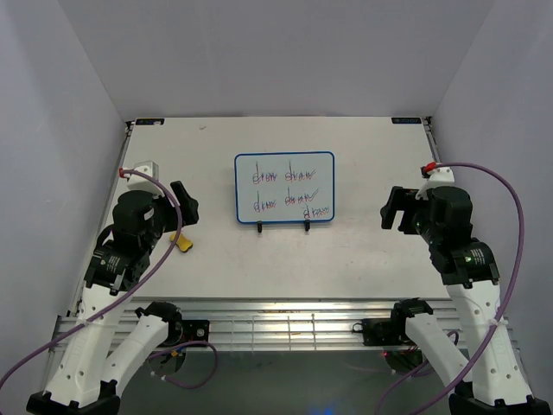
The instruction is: Erase the whiteboard
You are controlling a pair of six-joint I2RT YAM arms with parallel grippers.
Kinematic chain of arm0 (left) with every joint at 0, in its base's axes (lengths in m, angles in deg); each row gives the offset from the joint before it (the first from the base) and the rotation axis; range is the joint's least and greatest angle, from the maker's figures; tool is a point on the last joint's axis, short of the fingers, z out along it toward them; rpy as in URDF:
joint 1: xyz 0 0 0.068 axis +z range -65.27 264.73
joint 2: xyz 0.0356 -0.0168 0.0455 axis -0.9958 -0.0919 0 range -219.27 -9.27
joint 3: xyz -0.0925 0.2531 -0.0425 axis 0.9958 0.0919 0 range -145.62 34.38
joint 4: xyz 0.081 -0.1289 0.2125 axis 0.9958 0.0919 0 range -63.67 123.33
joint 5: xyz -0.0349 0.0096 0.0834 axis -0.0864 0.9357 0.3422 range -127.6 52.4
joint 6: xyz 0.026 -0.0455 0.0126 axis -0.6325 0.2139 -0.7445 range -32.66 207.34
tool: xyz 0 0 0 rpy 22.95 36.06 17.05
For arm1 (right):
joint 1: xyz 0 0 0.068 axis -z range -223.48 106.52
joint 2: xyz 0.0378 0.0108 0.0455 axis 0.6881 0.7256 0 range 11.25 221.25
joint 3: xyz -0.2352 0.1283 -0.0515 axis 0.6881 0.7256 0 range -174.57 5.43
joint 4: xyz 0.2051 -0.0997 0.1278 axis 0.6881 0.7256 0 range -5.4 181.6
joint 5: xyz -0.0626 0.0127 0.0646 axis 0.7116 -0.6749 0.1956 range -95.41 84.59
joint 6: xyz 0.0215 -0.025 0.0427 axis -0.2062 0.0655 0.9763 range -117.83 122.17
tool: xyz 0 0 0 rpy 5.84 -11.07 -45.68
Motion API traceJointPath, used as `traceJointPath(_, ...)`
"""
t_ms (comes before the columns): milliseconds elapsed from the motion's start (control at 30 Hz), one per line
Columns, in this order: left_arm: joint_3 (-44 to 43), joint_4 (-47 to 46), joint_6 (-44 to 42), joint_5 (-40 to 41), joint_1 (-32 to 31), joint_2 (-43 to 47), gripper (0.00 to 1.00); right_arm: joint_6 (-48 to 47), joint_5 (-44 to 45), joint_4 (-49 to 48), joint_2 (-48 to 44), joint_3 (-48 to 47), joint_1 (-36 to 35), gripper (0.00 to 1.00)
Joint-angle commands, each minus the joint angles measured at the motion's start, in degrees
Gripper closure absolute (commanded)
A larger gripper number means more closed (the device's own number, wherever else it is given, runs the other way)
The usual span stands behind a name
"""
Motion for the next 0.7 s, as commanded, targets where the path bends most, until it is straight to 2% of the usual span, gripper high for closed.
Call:
traceJointPath(0, -0.95, -0.88, 0.17, -0.86, -0.34, 0.26, 0.02, 0.87, 0.76, -2.25, -1.07, -0.19, -0.15, 0.1)
traceJointPath(433, -0.33, 0.44, 2.36, 2.74, -0.34, 0.26, 0.02, 2.71, -1.44, -4.53, -0.64, 1.12, -0.15, 0.1)
traceJointPath(533, 0.72, 0.44, 3.5, 4.5, -0.34, 0.17, 0.02, 7.26, -0.56, -9.7, -1.95, 4.28, -0.15, 0.1)
traceJointPath(567, 0.98, 0.44, 3.94, 5.72, -0.34, 0.17, 0.02, 7.03, -1.86, -14.68, -2.56, 5.51, -0.15, 0.1)
traceJointPath(667, 3.0, -0.09, 5.18, 7.57, -0.34, 0.96, 0.02, 7.02, -11.95, -24.62, -3.1, 10.26, -0.15, 0.1)
